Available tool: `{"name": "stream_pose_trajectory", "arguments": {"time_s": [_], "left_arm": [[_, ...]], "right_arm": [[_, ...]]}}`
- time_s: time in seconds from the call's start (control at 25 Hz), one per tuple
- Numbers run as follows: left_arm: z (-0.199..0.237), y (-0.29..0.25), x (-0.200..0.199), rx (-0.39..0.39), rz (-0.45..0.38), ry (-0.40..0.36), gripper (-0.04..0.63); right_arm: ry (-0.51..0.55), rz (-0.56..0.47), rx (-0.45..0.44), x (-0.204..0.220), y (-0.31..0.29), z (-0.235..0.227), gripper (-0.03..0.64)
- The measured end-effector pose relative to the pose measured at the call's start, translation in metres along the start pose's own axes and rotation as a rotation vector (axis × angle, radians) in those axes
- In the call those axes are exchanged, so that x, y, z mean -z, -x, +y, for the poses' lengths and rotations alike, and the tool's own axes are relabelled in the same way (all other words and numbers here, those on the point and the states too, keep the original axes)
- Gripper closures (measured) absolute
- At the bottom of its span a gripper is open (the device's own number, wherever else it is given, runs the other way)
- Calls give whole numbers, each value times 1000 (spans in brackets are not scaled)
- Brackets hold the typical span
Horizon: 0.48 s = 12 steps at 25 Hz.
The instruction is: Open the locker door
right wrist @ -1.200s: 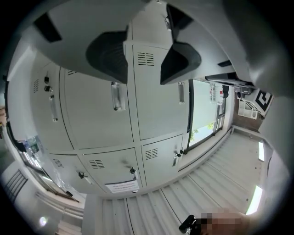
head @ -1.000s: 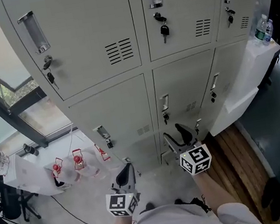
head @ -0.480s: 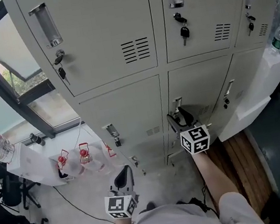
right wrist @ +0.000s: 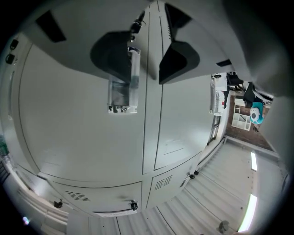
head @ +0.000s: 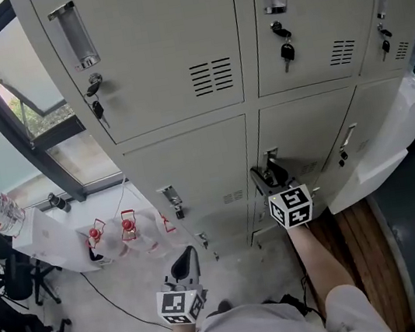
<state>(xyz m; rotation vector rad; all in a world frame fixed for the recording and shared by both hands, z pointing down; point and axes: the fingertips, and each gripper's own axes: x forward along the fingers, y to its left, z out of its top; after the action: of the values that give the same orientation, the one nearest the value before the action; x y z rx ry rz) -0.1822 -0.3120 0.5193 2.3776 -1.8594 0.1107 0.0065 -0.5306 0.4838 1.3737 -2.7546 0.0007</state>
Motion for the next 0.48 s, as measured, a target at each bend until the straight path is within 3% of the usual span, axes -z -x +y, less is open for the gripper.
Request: {"name": "stream_pose_trajectory", "arguments": {"time_s": [0.08, 0.48], "left_arm": [[-1, -1, 1, 3, 2, 0, 586], [-8, -6, 1, 39, 1, 3, 586]], "right_arm": [[-12, 0, 21, 0, 2, -6, 508], [-11, -7, 28, 2, 23, -2, 515]]}}
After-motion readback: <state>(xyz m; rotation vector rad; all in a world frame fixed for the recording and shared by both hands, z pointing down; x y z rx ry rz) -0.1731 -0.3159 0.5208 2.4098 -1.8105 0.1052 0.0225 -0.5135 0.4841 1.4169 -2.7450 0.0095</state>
